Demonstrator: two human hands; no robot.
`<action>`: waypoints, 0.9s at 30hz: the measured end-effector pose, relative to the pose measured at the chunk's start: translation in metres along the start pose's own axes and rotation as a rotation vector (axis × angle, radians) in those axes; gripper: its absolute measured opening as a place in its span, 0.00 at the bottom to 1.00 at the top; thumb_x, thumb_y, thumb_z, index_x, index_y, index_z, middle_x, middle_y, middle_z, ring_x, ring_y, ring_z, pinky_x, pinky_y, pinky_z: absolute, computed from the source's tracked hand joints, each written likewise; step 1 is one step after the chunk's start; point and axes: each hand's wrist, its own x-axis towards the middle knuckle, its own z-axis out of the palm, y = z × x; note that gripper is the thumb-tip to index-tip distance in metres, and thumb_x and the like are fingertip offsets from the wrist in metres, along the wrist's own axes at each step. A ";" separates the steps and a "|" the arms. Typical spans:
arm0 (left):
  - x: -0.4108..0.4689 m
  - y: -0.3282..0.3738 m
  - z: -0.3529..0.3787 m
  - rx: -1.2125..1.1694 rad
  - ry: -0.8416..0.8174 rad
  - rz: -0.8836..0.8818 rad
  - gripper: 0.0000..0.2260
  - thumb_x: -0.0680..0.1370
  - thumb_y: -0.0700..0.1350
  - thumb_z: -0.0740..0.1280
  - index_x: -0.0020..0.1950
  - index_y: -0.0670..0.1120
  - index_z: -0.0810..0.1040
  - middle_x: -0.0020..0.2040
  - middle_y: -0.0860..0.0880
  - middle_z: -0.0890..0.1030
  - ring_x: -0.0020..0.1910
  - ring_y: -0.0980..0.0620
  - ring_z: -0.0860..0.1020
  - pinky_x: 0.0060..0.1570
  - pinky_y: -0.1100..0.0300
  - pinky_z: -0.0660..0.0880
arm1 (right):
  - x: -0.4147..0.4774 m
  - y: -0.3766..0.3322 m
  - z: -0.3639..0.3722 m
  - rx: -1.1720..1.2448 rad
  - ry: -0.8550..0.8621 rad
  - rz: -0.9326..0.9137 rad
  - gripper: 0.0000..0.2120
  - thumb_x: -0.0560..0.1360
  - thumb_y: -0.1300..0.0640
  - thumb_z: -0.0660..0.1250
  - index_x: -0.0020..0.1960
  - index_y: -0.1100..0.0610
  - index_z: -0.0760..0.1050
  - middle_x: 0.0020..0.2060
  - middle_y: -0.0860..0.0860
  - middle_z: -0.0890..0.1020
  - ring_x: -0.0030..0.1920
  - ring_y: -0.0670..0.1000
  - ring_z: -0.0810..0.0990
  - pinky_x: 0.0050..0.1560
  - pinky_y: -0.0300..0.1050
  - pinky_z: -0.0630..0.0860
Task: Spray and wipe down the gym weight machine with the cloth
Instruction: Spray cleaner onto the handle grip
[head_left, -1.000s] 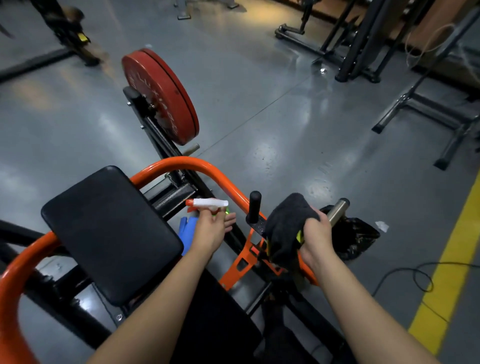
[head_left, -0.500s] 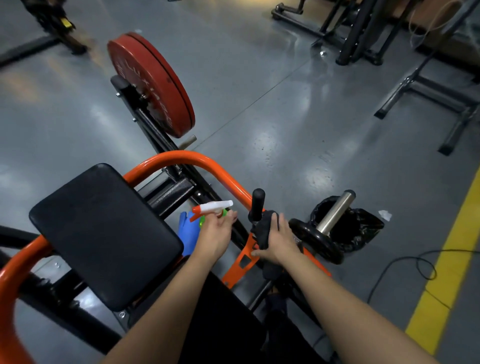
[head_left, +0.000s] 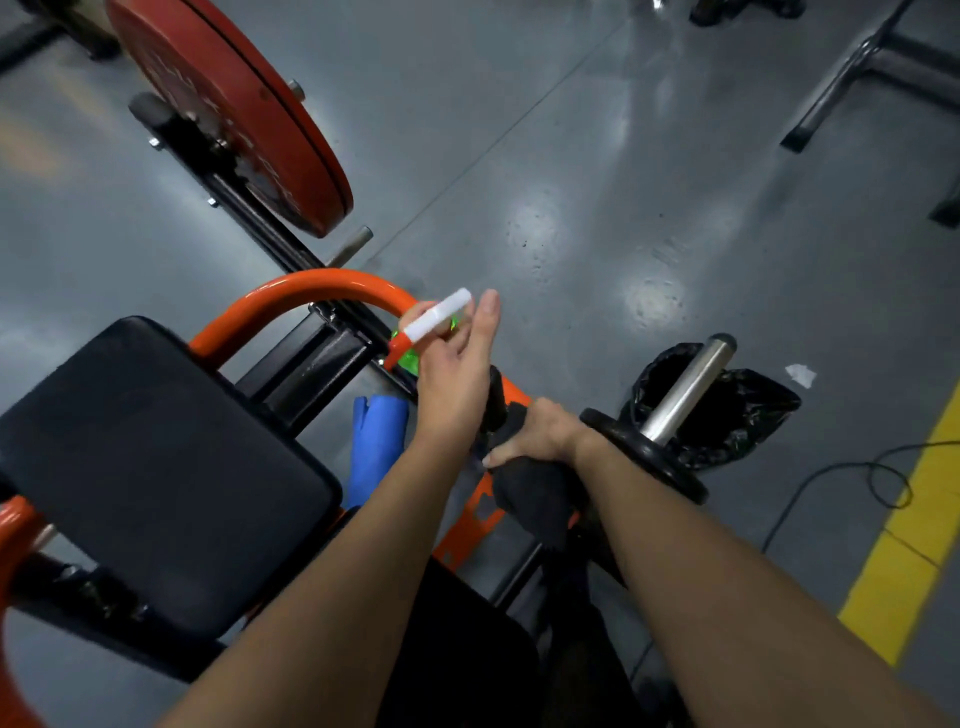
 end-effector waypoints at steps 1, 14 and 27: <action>0.000 0.006 0.006 0.063 0.015 0.023 0.22 0.80 0.56 0.69 0.68 0.47 0.68 0.52 0.61 0.77 0.45 0.80 0.75 0.45 0.80 0.69 | 0.003 0.002 -0.007 0.077 -0.111 0.004 0.36 0.55 0.36 0.84 0.54 0.55 0.81 0.47 0.48 0.83 0.50 0.51 0.83 0.49 0.44 0.79; 0.024 0.011 0.029 0.863 0.106 0.030 0.22 0.78 0.59 0.69 0.59 0.42 0.77 0.56 0.40 0.84 0.59 0.38 0.80 0.59 0.48 0.76 | -0.023 -0.010 0.083 -0.197 0.763 -0.012 0.15 0.81 0.69 0.56 0.61 0.65 0.79 0.47 0.62 0.81 0.46 0.61 0.82 0.47 0.55 0.80; 0.026 0.014 0.027 0.753 -0.030 -0.022 0.12 0.73 0.51 0.72 0.49 0.47 0.74 0.47 0.44 0.85 0.51 0.41 0.82 0.53 0.49 0.79 | -0.007 0.020 0.011 0.112 0.108 -0.160 0.31 0.54 0.28 0.78 0.45 0.48 0.77 0.38 0.45 0.81 0.40 0.47 0.79 0.35 0.45 0.72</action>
